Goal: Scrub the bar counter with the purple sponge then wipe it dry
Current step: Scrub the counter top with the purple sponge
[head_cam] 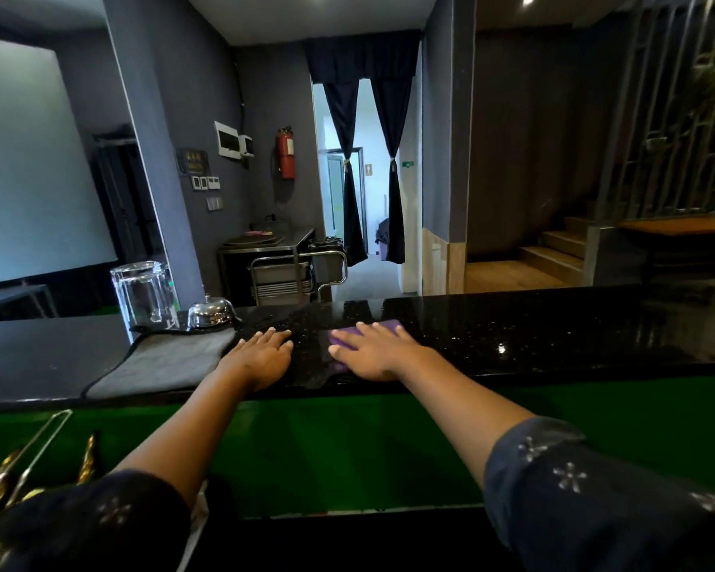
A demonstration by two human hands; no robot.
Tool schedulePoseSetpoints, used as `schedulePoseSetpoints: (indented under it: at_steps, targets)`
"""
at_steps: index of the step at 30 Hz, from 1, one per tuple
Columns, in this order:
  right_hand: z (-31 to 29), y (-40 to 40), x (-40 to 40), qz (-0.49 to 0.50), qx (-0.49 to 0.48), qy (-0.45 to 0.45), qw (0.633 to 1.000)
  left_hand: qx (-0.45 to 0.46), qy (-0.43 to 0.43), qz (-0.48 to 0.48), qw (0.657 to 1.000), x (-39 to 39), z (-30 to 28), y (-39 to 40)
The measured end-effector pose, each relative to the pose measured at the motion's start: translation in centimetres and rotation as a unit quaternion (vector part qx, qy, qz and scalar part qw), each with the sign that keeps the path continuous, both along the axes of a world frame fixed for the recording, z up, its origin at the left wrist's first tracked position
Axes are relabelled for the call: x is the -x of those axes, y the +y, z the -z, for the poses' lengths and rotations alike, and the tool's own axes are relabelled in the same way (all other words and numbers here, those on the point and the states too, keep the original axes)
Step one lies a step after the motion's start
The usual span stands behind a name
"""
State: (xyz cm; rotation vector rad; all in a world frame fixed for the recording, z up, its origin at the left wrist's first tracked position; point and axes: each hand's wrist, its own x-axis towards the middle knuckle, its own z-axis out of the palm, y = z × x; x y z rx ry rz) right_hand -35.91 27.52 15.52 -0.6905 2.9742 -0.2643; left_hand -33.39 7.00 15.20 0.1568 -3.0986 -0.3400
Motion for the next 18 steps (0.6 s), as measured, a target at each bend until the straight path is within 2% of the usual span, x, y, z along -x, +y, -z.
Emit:
schedulePoseSetpoints:
  at_steps: [3, 9, 14, 16, 18]
  targets:
    - [0.1, 7.4, 0.7, 0.053, 0.011, 0.012, 0.998, -0.003, -0.004, 0.0, 1.0, -0.3, -0.2, 0.2]
    - [-0.5, 21.8, 1.3, 0.23, -0.023, 0.014, 0.973, 0.009, 0.0, -0.012, 1.0, -0.1, -0.4, 0.8]
    - [-0.1, 22.7, -0.5, 0.208, -0.006, 0.027, 0.978, 0.013, -0.015, -0.078, 0.997, 0.7, -2.0, 4.7]
    - [0.5, 23.0, -0.9, 0.175, 0.0, 0.032, 0.984, 0.008, 0.013, -0.029, 0.999, 1.6, -2.3, 9.7]
    - [0.6, 24.0, -0.8, 0.147, 0.001, 0.024, 0.989, 0.014, 0.047, 0.06, 0.997, 2.2, -2.0, 16.0]
